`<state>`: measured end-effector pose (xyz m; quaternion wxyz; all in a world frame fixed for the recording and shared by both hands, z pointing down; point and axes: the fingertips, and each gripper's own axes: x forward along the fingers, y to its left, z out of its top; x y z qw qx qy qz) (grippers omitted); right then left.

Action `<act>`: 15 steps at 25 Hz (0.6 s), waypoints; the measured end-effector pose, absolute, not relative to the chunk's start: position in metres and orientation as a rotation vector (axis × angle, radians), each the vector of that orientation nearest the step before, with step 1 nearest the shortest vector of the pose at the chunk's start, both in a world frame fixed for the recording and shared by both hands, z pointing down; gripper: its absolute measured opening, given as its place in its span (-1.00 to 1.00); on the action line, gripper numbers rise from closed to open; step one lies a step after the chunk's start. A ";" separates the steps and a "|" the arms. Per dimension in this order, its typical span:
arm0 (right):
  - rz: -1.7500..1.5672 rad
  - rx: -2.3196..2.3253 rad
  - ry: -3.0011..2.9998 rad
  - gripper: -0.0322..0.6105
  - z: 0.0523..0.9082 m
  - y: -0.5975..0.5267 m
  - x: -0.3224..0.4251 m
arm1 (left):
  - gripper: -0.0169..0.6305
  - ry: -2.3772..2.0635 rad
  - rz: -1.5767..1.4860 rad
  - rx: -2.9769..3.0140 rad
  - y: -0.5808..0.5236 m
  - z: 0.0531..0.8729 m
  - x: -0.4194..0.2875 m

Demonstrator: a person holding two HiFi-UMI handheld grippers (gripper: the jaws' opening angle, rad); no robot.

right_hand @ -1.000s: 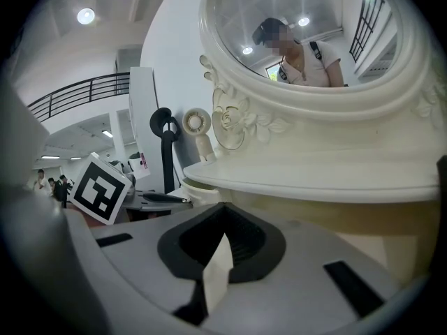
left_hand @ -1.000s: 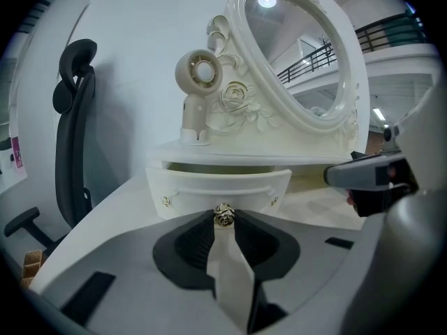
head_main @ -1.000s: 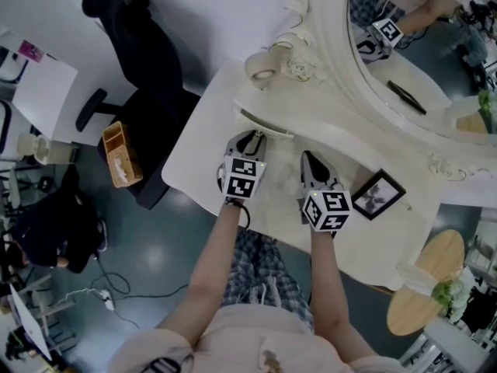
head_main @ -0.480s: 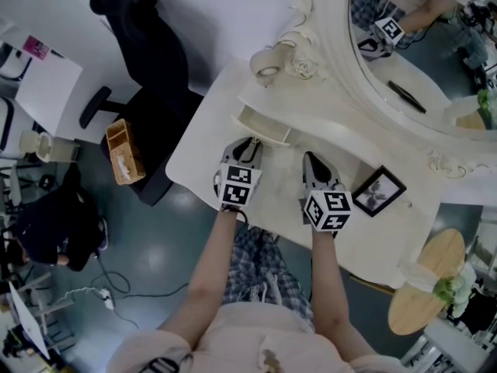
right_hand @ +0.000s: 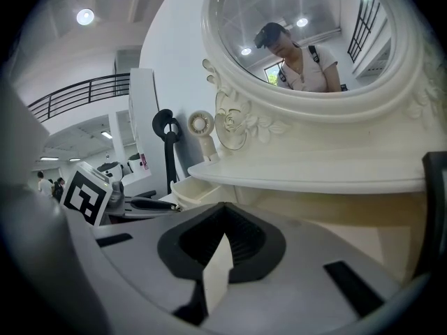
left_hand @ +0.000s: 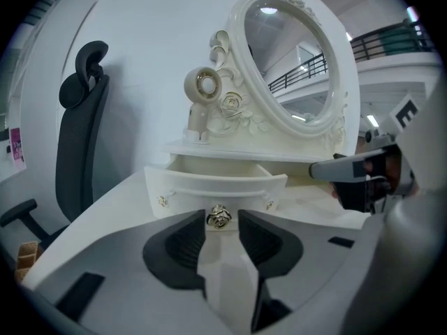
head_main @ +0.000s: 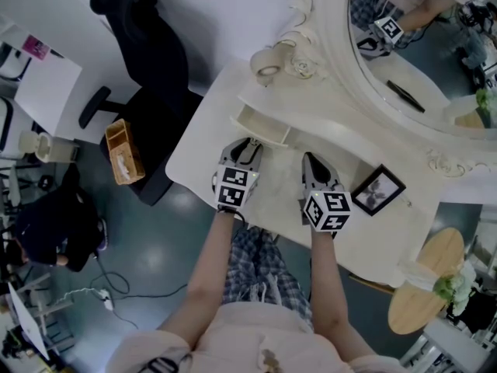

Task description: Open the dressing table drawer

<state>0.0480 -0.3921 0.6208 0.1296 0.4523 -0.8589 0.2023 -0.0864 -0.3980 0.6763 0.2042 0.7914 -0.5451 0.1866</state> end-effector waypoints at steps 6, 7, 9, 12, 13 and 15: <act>0.588 1.333 -2.500 -0.85 0.619 -0.392 0.052 | 0.16 -1.501 0.406 2.216 -0.388 0.673 -0.091; 0.588 1.337 -2.500 -0.85 0.618 -0.392 0.053 | 0.16 -1.502 0.401 2.220 -0.387 0.673 -0.092; 0.589 1.346 -2.501 -0.85 0.617 -0.393 0.055 | 0.17 -1.506 0.396 2.226 -0.387 0.670 -0.093; 0.582 1.361 -2.503 -0.85 0.612 -0.393 0.057 | 0.17 -1.522 0.389 2.236 -0.388 0.658 -0.097; 0.576 1.368 -2.504 -0.85 0.609 -0.393 0.059 | 0.17 -1.528 0.379 2.238 -0.388 0.652 -0.098; 0.561 1.389 -2.506 -0.85 0.601 -0.392 0.065 | 0.16 -1.536 0.348 2.241 -0.388 0.638 -0.099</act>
